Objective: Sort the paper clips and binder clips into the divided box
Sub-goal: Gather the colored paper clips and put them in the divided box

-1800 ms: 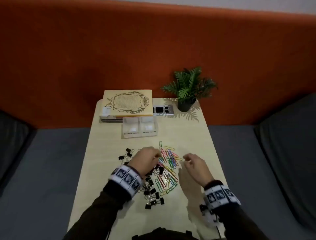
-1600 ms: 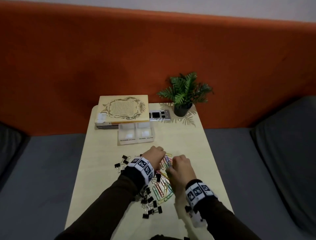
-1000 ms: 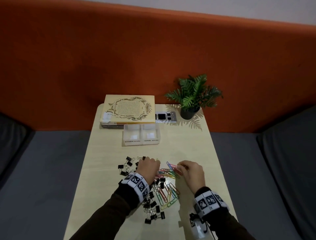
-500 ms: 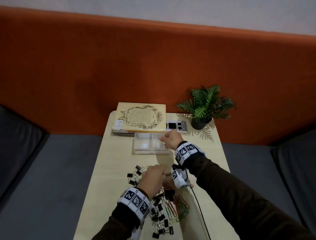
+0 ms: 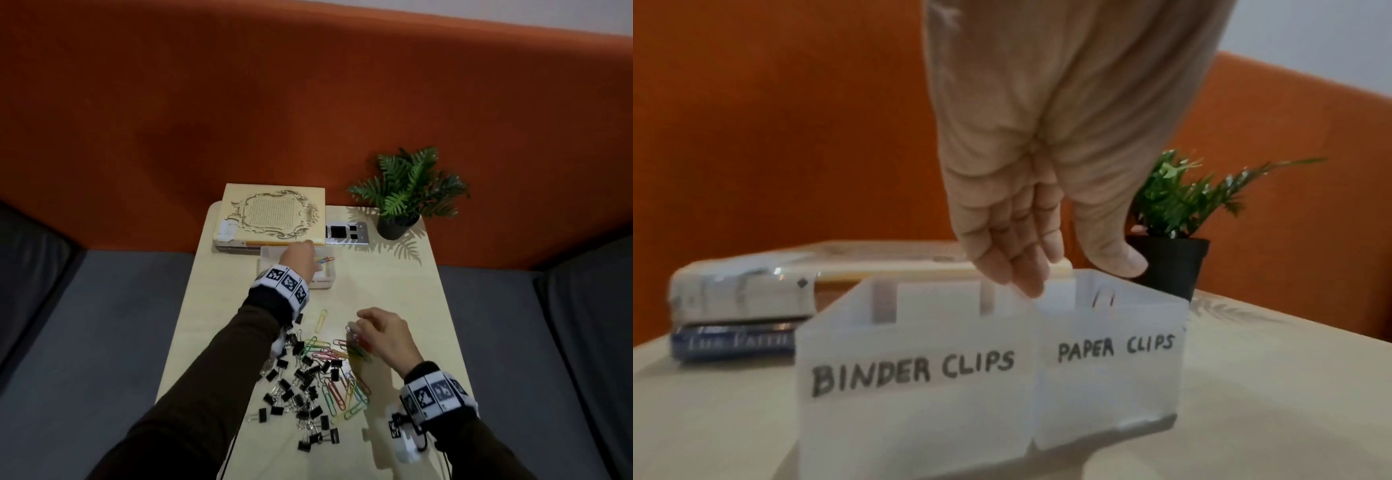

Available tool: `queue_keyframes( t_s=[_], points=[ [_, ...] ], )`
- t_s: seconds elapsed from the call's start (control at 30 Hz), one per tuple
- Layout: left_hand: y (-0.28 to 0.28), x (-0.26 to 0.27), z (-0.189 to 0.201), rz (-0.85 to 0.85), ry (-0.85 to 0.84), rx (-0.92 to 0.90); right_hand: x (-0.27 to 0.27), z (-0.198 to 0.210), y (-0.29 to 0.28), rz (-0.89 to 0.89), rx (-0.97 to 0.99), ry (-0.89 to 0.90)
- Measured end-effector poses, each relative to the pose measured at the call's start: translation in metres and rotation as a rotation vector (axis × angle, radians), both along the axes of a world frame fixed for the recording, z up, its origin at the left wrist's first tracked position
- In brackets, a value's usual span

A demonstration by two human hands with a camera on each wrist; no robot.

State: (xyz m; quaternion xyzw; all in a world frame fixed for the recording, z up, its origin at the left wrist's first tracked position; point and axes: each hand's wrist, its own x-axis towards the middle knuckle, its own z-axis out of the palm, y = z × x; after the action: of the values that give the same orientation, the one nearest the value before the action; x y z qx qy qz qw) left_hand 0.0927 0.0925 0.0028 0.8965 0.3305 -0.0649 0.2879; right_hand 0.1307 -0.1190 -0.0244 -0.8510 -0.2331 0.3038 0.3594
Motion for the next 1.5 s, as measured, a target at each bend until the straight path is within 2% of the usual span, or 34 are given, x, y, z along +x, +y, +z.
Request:
queue_keyframes(
  t_s=[0.07, 0.13, 0.23, 0.33, 0.4, 0.5, 0.63, 0.83, 0.97, 1.03, 1.17, 1.27, 1.4, 1.5],
  points=[
    [-0.003, -0.002, 0.002, -0.039, -0.041, 0.051, -0.011, -0.005, -0.007, 0.087, -0.024, -0.054],
    [-0.014, -0.018, 0.004, -0.082, -0.126, 0.113, -0.024, -0.011, -0.013, 0.238, -0.056, -0.182],
    [-0.050, -0.061, -0.011, -0.219, -0.128, 0.067, -0.043, -0.020, -0.022, 0.429, -0.077, -0.304],
    [-0.086, -0.107, -0.036, -0.414, -0.070, -0.019, -0.053, -0.029, -0.027, 0.462, -0.027, -0.330],
    [-0.098, -0.126, -0.049, -0.468, -0.056, -0.020, -0.059, -0.033, -0.029, 0.475, -0.016, -0.340],
    [-0.100, -0.146, -0.058, -0.470, -0.082, 0.027, -0.067, -0.037, -0.031, 0.541, -0.046, -0.380],
    [-0.094, -0.171, -0.067, -0.421, -0.096, 0.046, -0.064, -0.037, -0.025, 0.543, -0.025, -0.476],
    [-0.091, -0.184, -0.071, -0.384, -0.096, 0.126, -0.048, -0.029, -0.009, 0.595, -0.207, -0.508],
    [-0.101, -0.174, -0.067, -0.437, -0.178, 0.218, -0.055, -0.034, 0.000, 0.814, -0.196, -0.591],
    [-0.109, -0.166, -0.066, -0.483, -0.204, 0.239, -0.052, -0.034, 0.000, 0.793, -0.232, -0.579],
    [-0.124, -0.159, -0.064, -0.570, -0.164, 0.262, -0.034, -0.032, -0.011, 0.584, -0.203, -0.536],
    [-0.124, -0.164, -0.065, -0.616, -0.122, 0.274, -0.036, -0.033, -0.022, 0.644, -0.218, -0.515],
    [-0.111, -0.175, -0.071, -0.591, -0.070, 0.309, -0.048, -0.033, -0.023, 0.817, -0.307, -0.523],
    [-0.104, -0.185, -0.074, -0.552, -0.076, 0.325, -0.048, -0.030, -0.016, 0.733, -0.291, -0.563]
  ],
)
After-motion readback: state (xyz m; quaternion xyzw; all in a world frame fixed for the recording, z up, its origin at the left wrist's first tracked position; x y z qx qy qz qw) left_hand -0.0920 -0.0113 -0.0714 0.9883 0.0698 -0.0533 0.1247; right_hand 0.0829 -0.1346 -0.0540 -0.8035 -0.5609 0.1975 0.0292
